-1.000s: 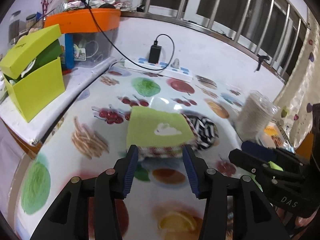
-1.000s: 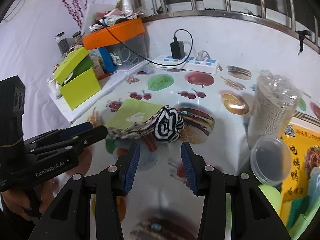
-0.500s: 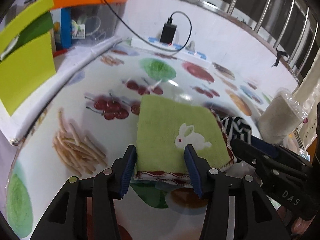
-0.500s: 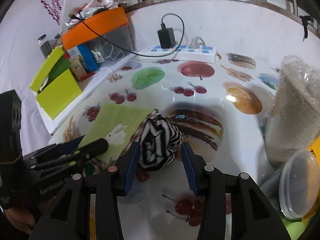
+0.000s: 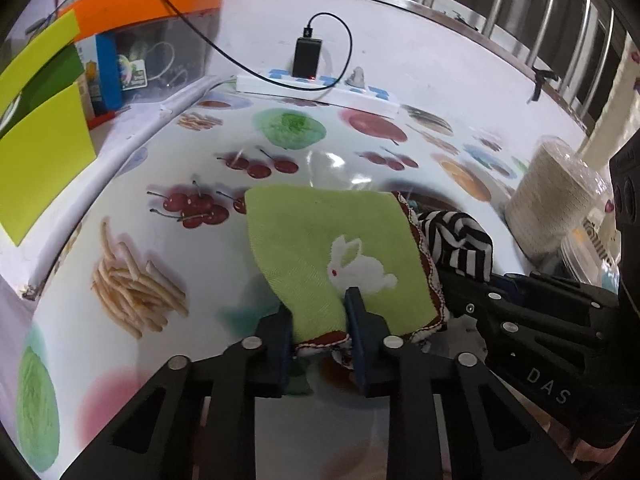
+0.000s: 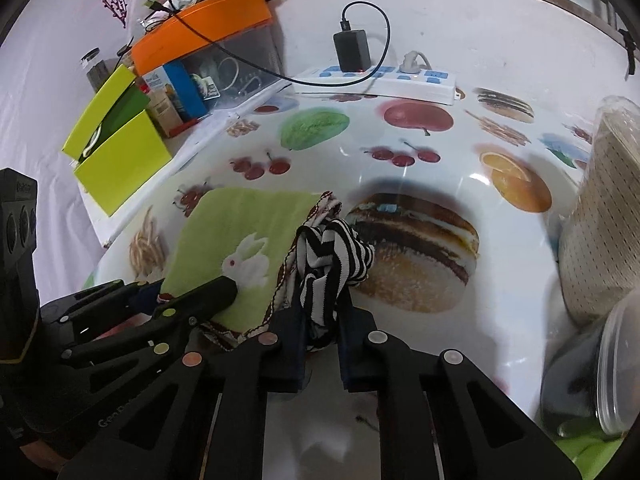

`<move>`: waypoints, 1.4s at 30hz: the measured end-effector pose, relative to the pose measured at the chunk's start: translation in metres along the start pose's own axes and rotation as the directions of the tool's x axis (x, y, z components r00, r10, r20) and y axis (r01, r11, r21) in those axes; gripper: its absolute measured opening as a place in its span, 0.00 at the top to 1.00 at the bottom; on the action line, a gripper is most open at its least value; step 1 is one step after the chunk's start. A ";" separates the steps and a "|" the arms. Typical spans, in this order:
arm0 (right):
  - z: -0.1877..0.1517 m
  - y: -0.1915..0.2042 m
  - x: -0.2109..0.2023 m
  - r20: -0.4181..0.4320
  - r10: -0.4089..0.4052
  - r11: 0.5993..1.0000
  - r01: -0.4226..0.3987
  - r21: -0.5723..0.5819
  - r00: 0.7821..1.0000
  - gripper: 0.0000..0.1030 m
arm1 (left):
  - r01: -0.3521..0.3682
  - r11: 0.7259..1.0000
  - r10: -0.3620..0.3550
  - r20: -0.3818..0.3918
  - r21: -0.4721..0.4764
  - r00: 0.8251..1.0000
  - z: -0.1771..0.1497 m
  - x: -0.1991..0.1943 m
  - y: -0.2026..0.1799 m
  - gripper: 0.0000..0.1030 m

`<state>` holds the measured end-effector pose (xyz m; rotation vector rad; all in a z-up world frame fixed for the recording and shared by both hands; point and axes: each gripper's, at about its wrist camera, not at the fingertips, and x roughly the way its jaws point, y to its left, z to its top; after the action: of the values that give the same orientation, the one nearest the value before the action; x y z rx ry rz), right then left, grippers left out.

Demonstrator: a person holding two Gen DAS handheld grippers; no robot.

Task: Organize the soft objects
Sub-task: 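Grasp the green rabbit towel with the left gripper while the right grasps the striped sock, then lift and carry the rabbit towel and striped sock over the yellow lid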

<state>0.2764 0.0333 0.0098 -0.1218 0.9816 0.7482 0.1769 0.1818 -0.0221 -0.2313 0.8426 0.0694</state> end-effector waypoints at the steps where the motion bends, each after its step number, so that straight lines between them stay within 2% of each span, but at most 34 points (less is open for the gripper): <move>1: -0.001 0.000 -0.002 -0.002 0.003 1.000 -0.003 0.001 1.000 0.88 | 0.001 1.000 -0.001 -0.001 0.001 1.000 -0.002 -0.002 -0.001 0.82; 14: -0.041 0.010 -0.052 0.017 0.040 0.999 -0.040 -0.027 0.999 0.88 | 0.030 1.000 -0.029 0.035 -0.009 0.999 -0.038 -0.053 -0.017 0.84; 27: -0.075 0.010 -0.129 0.120 0.041 0.998 -0.034 -0.062 0.992 0.88 | 0.062 0.998 -0.064 0.118 0.017 0.991 -0.061 -0.120 -0.047 0.84; 42: -0.103 -0.007 -0.196 0.219 0.012 1.000 -0.006 -0.030 0.976 0.88 | 0.122 0.989 -0.136 0.172 0.089 0.976 -0.075 -0.167 -0.090 0.84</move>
<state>0.1436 -0.1162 0.1039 -0.0585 0.7620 0.7673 0.0246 0.0826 0.0703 -0.2028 0.6499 -0.0636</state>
